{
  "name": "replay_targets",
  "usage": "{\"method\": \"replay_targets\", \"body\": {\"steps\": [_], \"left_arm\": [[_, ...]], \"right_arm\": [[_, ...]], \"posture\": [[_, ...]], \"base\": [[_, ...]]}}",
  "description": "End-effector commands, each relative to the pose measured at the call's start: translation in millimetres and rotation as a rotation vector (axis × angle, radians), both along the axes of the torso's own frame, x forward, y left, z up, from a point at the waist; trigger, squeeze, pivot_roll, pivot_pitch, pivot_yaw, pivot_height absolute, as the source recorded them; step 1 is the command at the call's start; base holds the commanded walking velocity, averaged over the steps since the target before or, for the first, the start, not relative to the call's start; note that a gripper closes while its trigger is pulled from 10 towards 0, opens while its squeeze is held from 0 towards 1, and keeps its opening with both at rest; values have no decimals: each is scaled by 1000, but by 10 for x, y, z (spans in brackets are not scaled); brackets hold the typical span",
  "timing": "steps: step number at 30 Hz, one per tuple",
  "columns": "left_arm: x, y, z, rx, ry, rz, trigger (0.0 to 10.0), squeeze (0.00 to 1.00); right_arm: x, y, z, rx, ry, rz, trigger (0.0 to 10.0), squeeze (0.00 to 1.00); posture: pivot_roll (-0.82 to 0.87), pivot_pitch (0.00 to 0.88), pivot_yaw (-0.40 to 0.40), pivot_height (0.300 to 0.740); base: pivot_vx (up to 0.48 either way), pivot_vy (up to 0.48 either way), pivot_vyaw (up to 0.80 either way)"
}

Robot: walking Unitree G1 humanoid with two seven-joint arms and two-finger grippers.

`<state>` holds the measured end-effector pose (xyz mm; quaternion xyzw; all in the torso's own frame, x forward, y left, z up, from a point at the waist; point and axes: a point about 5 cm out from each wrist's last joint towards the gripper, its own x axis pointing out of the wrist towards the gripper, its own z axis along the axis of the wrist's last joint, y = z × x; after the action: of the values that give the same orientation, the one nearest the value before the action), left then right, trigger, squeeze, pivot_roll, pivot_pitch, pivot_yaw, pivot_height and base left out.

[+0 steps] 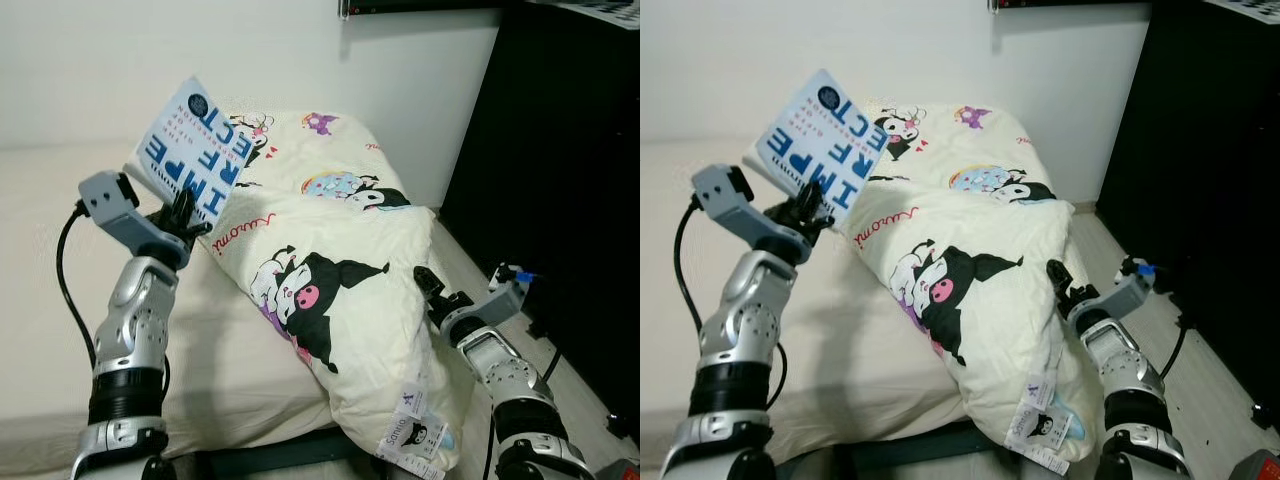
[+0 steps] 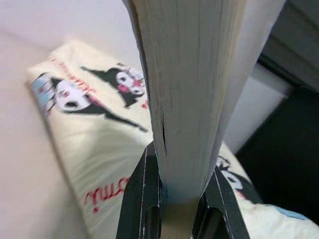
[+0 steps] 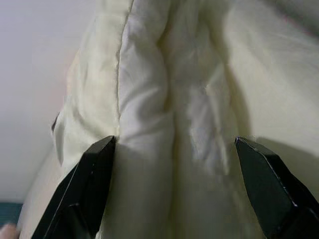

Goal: Clean up the room

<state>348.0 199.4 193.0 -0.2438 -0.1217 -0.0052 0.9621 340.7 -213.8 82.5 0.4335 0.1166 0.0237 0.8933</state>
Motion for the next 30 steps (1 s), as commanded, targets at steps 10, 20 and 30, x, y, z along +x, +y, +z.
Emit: {"method": "replay_targets", "body": {"steps": [10, 20, 30], "left_arm": [[-29, -71, 154, 44, -64, 18, 10000, 0], [16, -80, 286, 54, -97, 22, 10000, 0], [30, -51, 506, 99, -166, 44, 10000, 0]], "right_arm": [[2, 197, -120, 13, 21, 89, 0, 0], [82, 341, 139, -75, -167, 231, 0, 0], [-201, 1302, 308, -452, -414, 932, 0, 0]], "posture": [[-15, 0, -28, 451], [-33, 0, -18, 451], [-24, 0, -28, 451]], "base": [[0, 0, 0], [0, 0, 0], [0, 0, 0]]}}
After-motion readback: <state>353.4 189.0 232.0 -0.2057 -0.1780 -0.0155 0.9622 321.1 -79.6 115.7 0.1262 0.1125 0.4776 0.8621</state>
